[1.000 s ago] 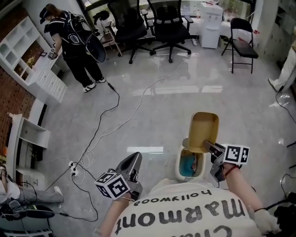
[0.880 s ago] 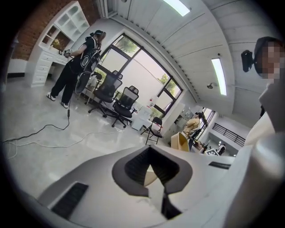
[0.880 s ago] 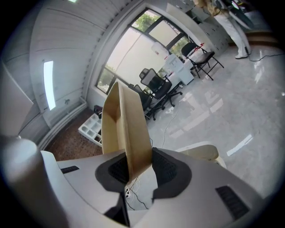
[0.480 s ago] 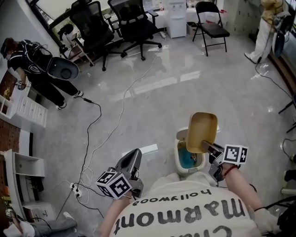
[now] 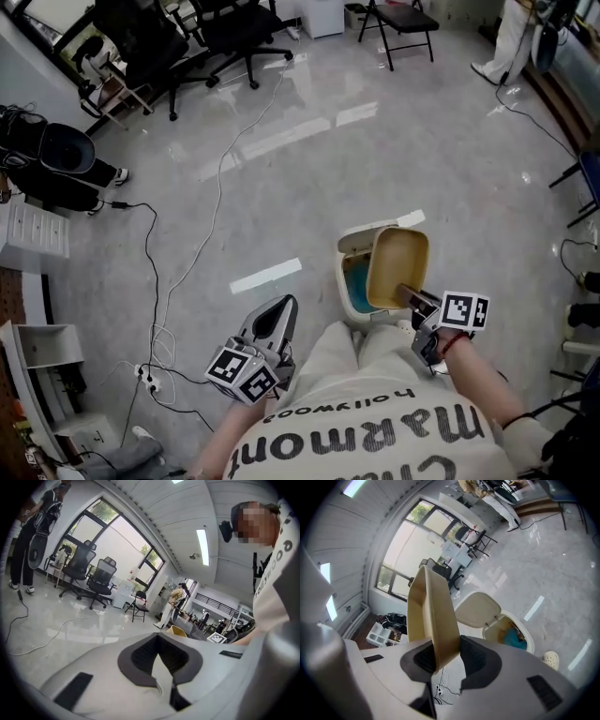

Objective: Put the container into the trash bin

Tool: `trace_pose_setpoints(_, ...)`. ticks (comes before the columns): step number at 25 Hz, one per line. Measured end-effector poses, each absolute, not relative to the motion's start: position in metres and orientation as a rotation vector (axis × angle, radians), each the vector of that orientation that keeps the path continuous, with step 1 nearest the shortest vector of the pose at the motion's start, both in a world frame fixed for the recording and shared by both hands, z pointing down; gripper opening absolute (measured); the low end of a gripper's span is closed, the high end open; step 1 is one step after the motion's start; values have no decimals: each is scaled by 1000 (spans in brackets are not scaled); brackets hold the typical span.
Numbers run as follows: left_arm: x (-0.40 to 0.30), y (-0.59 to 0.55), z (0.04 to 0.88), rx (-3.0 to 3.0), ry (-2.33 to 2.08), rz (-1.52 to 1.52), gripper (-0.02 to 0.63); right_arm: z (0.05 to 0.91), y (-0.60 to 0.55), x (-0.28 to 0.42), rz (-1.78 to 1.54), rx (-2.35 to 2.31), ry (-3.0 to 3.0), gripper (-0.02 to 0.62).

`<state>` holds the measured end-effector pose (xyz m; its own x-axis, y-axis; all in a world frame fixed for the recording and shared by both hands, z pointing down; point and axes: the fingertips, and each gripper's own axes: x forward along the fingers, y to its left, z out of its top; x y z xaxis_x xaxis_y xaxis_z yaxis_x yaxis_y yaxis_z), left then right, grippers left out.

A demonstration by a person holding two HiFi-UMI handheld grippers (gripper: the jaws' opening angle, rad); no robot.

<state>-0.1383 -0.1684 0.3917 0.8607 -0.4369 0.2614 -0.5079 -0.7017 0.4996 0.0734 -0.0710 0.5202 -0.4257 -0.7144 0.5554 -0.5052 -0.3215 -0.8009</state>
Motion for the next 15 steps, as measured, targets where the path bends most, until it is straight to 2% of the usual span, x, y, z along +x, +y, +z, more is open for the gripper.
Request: trace_pose_setpoints(15,-111,-134,495,2335,-613,375,-9,602,-62,58,-2007,-1498,1750,106)
